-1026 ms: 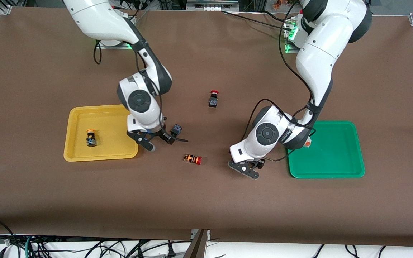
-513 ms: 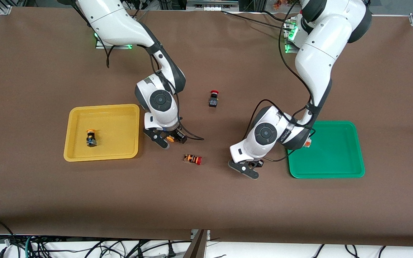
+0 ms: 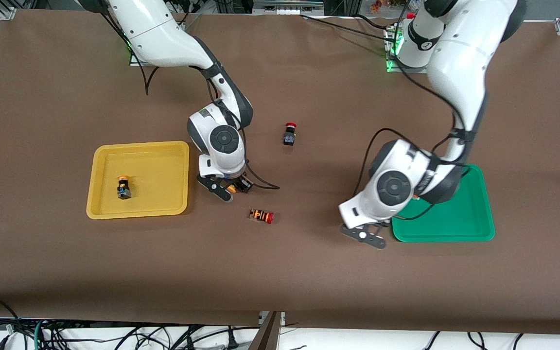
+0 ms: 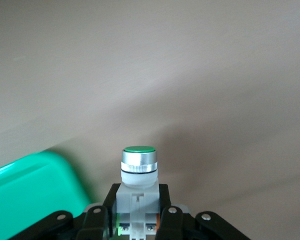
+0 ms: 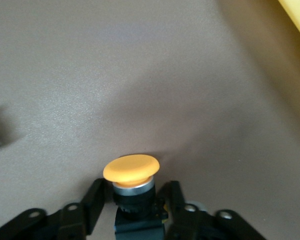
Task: Place green and yellow buttons in trays
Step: 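Carry the buttons to the green and yellow trays with both grippers, then release the buttons into the trays and withdraw the left gripper to rest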
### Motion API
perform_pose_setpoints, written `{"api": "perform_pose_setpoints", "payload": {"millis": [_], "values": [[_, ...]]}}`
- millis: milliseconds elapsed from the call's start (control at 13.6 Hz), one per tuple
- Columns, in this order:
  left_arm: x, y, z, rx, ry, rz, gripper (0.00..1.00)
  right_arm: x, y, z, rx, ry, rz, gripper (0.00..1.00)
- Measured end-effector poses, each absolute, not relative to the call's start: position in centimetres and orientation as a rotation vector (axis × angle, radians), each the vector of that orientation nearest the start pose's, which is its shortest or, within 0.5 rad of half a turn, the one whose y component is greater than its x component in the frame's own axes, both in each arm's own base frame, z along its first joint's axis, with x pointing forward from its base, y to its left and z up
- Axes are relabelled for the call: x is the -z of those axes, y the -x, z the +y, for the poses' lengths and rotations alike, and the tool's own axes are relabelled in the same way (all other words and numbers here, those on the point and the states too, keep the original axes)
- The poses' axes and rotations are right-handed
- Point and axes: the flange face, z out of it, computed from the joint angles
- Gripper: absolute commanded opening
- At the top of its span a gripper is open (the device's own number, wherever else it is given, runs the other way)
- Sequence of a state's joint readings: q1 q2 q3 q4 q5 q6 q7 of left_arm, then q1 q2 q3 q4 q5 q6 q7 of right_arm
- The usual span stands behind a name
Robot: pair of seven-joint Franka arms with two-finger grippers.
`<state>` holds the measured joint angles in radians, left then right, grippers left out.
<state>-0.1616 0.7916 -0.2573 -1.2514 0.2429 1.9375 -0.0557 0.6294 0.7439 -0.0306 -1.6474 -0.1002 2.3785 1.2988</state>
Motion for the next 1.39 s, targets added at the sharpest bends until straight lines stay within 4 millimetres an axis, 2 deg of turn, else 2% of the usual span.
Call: {"api": "perform_pose_setpoints", "payload": {"millis": [147,293,440,513,586,660,733,806,880,1099,1246,1393], "values": [[-31.8,-70.4,-18.9,-0.2,2.986,0.664,0.02,-17.9,-56.6,38.6,0.113,3.052,0.961,0.0],[-31.7,-71.1,-12.7,-0.287,2.963,0.757,0.02,-18.1,-57.2,38.0,0.125,3.072,0.908,0.0],[-30.2,-71.5,-5.2,-0.351,2.956,0.872,0.02,-19.2,-58.6,36.4,0.141,3.098,0.841,0.0],[-28.8,-71.3,-1.8,-0.389,2.962,0.906,0.02,-20.1,-59.5,35.0,0.129,3.129,0.791,0.0],[-27.0,-70.9,0.8,-0.41,2.973,0.921,0.03,-21.2,-60.4,33.3,0.106,3.164,0.734,0.0],[-25.0,-70.4,2.0,-0.411,2.982,0.93,0.13,-22.5,-61.2,31.4,0.075,3.196,0.671,0.0],[-23.1,-69.9,2.2,-0.403,2.989,0.937,0.36,-23.9,-61.9,29.4,0.046,3.221,0.611,0.0],[-21.7,-69.5,1.9,-0.4,2.992,0.948,0.94,-25.2,-62.6,27.5,0.024,3.238,0.559,0.0],[-21.1,-69.2,1.6,-0.399,2.993,0.958,1.0,-26.2,-63.1,25.7,0.01,3.247,0.513,0.0],[-22.1,-69.5,0.9,-0.366,2.992,0.969,1.0,-26.1,-63.2,21.8,-0.039,3.268,0.406,0.0],[-24.8,-69.9,0.4,-0.319,2.989,0.944,1.0,-24.8,-62.6,19.9,-0.032,3.263,0.357,0.0],[-29.2,-69.9,-0.2,-0.282,2.991,0.869,1.0,-23.4,-61.5,18.3,-0.02,3.254,0.326,0.0]]}}
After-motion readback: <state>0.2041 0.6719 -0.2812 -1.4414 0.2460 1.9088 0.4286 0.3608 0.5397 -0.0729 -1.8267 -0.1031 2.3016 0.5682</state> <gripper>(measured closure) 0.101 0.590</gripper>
